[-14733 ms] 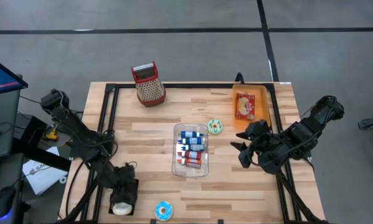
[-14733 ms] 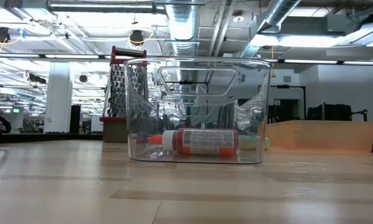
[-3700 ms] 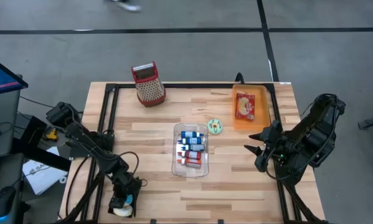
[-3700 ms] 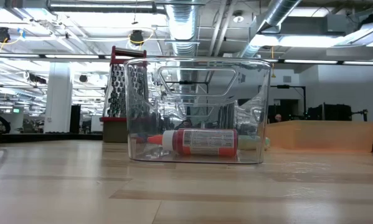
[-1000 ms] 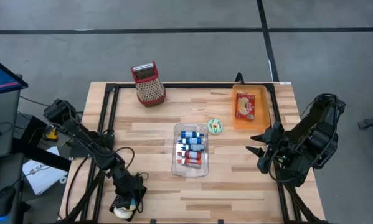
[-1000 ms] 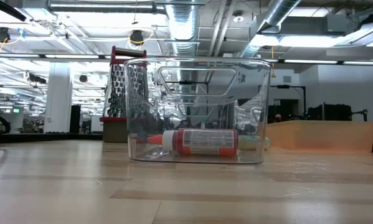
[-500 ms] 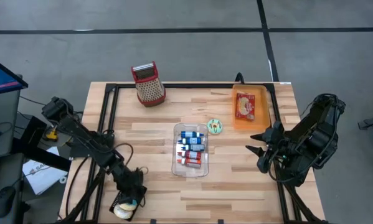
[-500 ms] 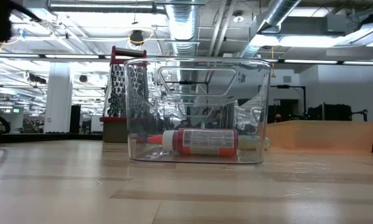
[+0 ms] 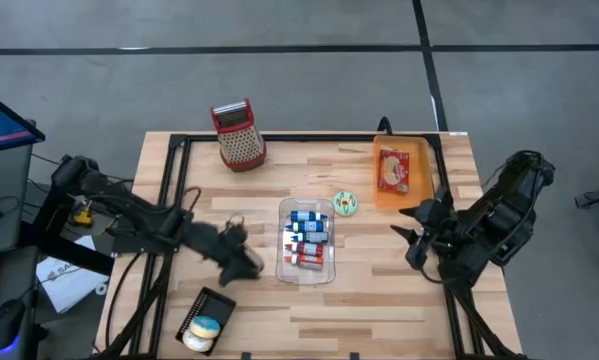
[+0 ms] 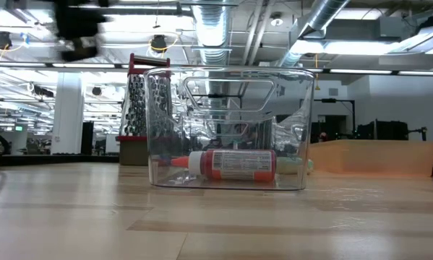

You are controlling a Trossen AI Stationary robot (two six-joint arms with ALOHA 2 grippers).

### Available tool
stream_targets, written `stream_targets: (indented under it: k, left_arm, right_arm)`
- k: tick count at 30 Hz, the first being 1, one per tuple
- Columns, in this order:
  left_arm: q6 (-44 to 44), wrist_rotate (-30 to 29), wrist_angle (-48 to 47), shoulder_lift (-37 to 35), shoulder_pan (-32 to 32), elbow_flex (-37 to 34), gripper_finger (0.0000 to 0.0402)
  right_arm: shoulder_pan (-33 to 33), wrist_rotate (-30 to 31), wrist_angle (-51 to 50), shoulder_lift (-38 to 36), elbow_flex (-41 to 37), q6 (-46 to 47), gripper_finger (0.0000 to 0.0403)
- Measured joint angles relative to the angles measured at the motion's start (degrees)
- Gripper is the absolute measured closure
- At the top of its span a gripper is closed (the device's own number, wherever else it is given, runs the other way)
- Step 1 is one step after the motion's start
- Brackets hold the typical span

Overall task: Pick & Place Food Item
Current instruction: Put the green donut into the black bin

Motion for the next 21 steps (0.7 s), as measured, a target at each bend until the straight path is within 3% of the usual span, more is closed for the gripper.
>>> stream_targets:
  k: [5,11,16,21]
  left_arm:
    - [13.79,-2.30,11.20,5.58,9.42,3.75,0.0200]
    - [30.67,-10.03,26.77,9.00,16.46,9.42,0.0219]
    - [42.10,-14.60,26.20,7.59,19.95,14.83,0.0226]
    - [45.70,-13.97,16.64,1.90,21.57,18.38,0.0221]
  right_arm:
    - [-4.75,-0.58,0.03,-2.21,-3.55,-1.08,0.0207]
    - [-15.62,-10.32,6.86,-8.91,-16.39,0.65,0.0207]
    - [-29.15,-21.53,28.82,-14.28,-28.05,-9.50,0.0207]
    - [-45.03,-36.61,42.10,-8.94,-32.66,-26.07,0.0217]
